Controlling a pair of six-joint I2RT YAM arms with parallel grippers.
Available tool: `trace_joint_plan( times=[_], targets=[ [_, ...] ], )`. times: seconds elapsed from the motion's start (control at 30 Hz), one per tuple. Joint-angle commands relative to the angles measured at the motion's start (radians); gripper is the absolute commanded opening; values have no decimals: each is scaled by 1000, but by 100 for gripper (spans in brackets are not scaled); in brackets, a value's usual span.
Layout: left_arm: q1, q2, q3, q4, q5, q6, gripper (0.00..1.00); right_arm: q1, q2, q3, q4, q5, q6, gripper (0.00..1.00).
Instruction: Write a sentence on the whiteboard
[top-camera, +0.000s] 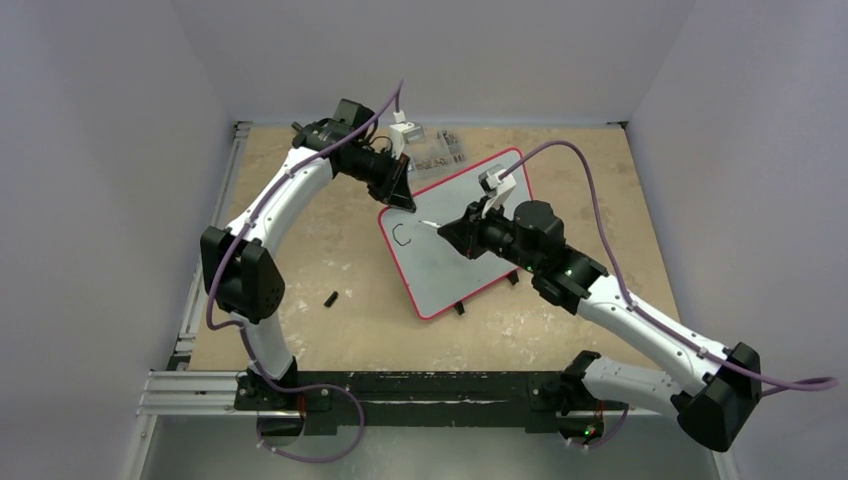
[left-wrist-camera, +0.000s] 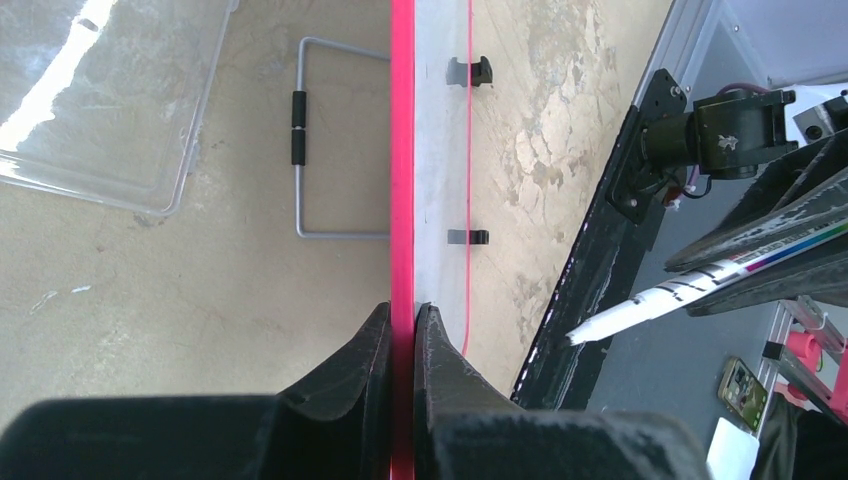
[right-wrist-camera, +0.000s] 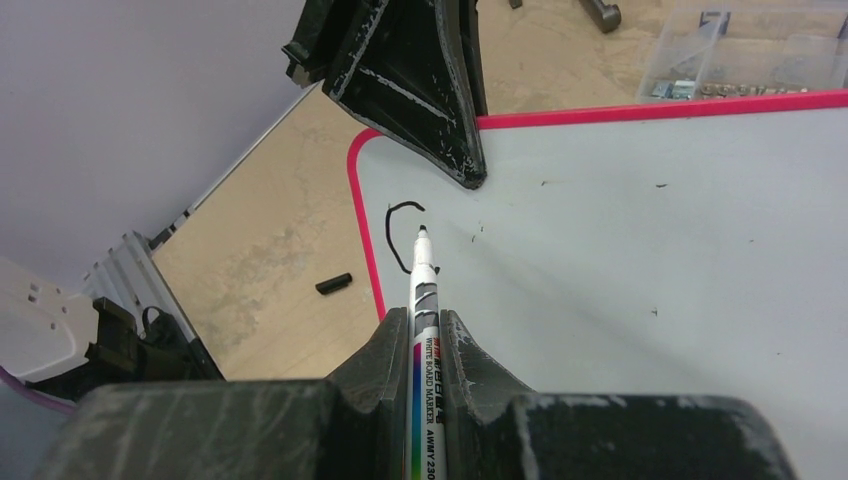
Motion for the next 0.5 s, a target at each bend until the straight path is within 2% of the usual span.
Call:
trace_joint_plan(
  times=[0.0,0.47],
  targets=[
    [-13,-27,-32,-25,-56,96,0,0,-38,-6,20,20,-27,0],
    [-8,-53,-50,-17,-59,98,0,-4,-43,-6,40,5,-81,0]
  ],
)
